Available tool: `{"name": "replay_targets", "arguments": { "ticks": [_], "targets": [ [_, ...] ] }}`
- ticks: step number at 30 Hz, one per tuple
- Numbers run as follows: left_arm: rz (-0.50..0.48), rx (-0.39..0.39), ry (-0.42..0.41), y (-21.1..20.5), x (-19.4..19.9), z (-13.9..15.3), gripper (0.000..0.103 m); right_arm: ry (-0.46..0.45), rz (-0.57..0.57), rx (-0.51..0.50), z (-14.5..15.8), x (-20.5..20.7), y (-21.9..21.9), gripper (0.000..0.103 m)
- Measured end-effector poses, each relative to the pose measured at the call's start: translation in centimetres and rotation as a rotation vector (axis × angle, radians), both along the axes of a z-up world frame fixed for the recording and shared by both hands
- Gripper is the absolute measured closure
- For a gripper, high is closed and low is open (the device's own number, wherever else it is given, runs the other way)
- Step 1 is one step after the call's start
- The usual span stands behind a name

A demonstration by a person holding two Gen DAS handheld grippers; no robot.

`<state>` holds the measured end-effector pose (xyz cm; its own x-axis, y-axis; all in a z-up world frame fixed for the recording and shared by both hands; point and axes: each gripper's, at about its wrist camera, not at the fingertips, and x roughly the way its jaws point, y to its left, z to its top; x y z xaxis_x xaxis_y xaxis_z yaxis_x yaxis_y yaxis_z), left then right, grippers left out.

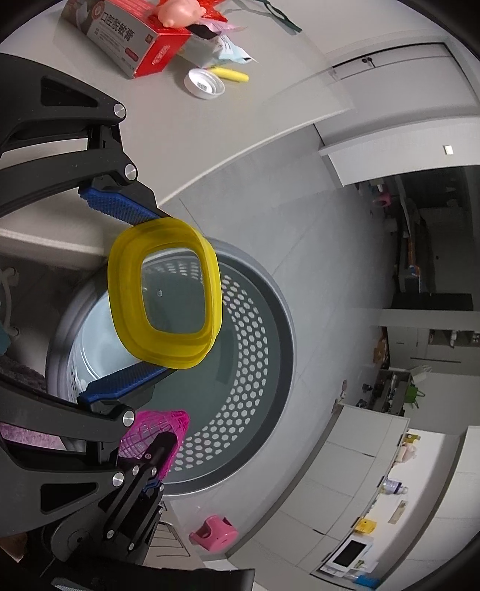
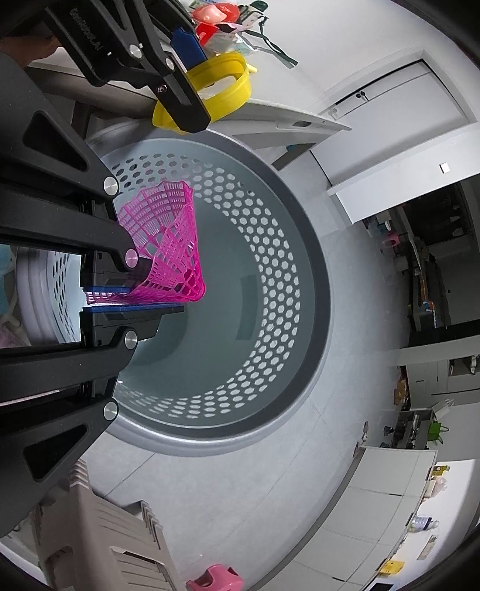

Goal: Collect trash
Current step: 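Carry the yellow ring and pink shuttlecock over the grey basket with both tools, then open both tools to drop the ring and shuttlecock into the basket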

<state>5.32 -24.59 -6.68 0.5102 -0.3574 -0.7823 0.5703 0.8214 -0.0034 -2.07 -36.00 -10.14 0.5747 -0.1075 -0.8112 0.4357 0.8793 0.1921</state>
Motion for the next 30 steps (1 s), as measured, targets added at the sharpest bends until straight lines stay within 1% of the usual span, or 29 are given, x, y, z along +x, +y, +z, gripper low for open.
{"name": "replay_targets", "arguments": {
  "ticks": [8,20,22,23,24,25,26,27,30],
  "targets": [
    [-0.031,0.015,0.027,-1.2,-0.3,-0.9,0.035,0.016,-0.018,0.009,-0.8,-0.5,-0.7,0.098],
    [-0.019,0.026,0.035,-1.6,0.0,-1.4,0.033,0.013,-0.009,0.001,-0.9,-0.5,-0.9,0.097],
    [-0.017,0.027,0.032,-1.7,0.0,-1.4,0.033,0.011,-0.006,-0.001,-0.9,-0.5,-1.0,0.092],
    [-0.015,0.027,0.032,-1.6,0.1,-1.3,0.033,0.008,-0.006,-0.005,-0.8,-0.6,-1.0,0.087],
    [-0.014,0.025,0.032,-1.6,0.1,-1.3,0.030,0.004,-0.007,-0.010,-0.6,-0.5,-1.0,0.078],
    [-0.012,0.023,0.032,-1.6,0.1,-1.3,0.028,-0.002,-0.009,-0.019,-0.4,-0.6,-1.0,0.072],
    [-0.010,0.022,0.030,-1.6,0.1,-1.2,0.028,-0.009,-0.013,-0.027,-0.2,-0.7,-0.9,0.061],
    [-0.008,0.020,0.028,-1.5,0.2,-1.1,0.027,-0.014,-0.017,-0.031,-0.1,-0.8,-0.9,0.058],
    [-0.005,0.018,0.028,-1.5,0.2,-1.1,0.027,-0.015,-0.019,-0.027,-0.1,-0.9,-1.0,0.058]
  ]
}}
